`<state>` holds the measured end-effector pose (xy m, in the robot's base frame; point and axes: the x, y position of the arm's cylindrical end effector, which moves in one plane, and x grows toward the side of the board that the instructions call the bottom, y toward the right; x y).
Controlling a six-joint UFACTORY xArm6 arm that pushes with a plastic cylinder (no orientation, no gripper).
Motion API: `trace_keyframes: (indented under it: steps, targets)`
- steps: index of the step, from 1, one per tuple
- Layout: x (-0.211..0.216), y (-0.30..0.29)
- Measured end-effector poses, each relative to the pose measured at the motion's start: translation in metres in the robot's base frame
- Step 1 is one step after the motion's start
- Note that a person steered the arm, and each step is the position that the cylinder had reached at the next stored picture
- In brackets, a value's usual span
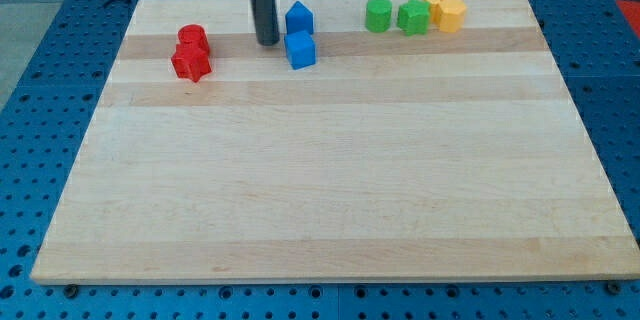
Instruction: Push blue cube towards red star
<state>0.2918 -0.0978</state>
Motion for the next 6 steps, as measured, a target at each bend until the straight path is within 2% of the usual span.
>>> trace_keyframes:
  steps: [2,3,4,5,6]
  targets:
    - [0.0,0.071]
    - [0.023,0.087]
    - [0.028,0.092]
    - [0.051,0.117]
    - [0.084,0.111]
